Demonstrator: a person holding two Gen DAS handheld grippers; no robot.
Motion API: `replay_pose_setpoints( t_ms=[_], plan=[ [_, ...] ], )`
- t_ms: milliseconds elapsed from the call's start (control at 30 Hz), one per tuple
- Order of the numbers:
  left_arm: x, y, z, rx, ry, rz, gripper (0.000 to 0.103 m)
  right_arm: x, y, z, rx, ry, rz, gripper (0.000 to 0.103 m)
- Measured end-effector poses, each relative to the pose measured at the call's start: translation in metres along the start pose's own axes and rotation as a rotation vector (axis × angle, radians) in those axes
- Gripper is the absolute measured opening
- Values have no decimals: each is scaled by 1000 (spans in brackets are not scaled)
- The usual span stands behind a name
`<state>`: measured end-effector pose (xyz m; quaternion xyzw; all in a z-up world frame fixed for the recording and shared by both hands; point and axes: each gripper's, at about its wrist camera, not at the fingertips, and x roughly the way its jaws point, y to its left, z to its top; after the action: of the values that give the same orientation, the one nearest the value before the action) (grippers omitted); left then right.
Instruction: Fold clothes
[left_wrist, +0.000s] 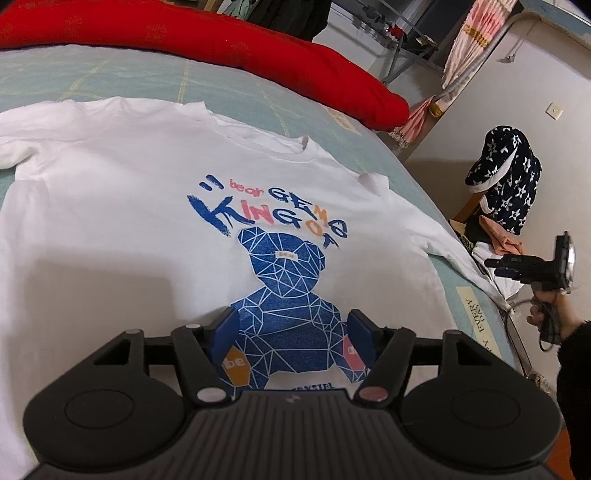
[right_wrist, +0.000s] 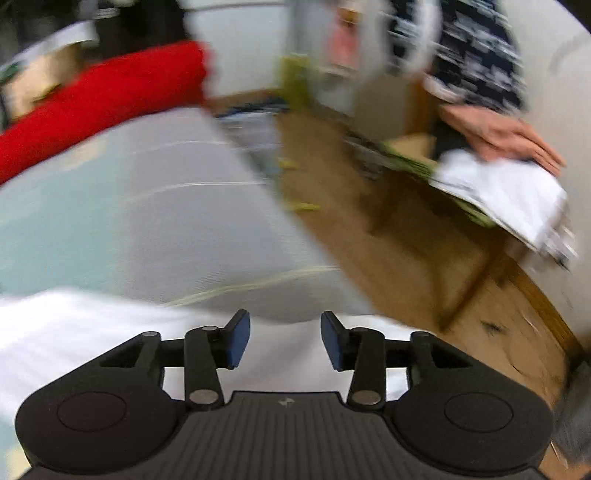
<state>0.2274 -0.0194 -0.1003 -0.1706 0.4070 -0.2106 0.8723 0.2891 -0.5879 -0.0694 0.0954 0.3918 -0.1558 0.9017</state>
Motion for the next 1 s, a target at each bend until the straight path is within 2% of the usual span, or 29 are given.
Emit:
replay_pose_setpoints(
  t_ms=[33,67,133,200,333,367,500,633,700,800,867,933,1000],
  plan=[
    [0,-1,-1,9,-3,3,68,-6,11,-6,-30,-4,34,65],
    [0,-3,-2,19,-5,7,68,-10,21,-13,-59,-1,64,68],
    [-2,-6,-3,41,-9,17,68,-11,37,-28,-109,23,103,69],
    [-5,-11,-2,66,-9,33,68,-5,42,-38,-124,67,97,71],
    [-22,-19,1,132,-49,85,68,-23,48,-30,-86,11,112,72],
    [-26,-19,2,142,-64,95,68,-29,54,-26,-88,-9,141,72],
    [-33,-11,7,135,-96,155,68,-37,110,-1,-144,-44,282,72],
    [-37,-2,9,148,-102,228,68,-27,182,12,-164,5,454,72],
    [-39,1,10,164,-110,266,68,-21,223,11,-226,18,512,72],
    [-42,9,11,165,-113,282,69,-13,280,10,-320,45,591,72],
    [-44,16,11,143,-116,275,69,-1,313,4,-358,125,592,72],
    [-46,23,11,124,-120,263,69,20,335,-3,-374,216,526,72],
    [-46,30,12,107,-117,252,70,39,346,-5,-381,204,490,75]
  ],
)
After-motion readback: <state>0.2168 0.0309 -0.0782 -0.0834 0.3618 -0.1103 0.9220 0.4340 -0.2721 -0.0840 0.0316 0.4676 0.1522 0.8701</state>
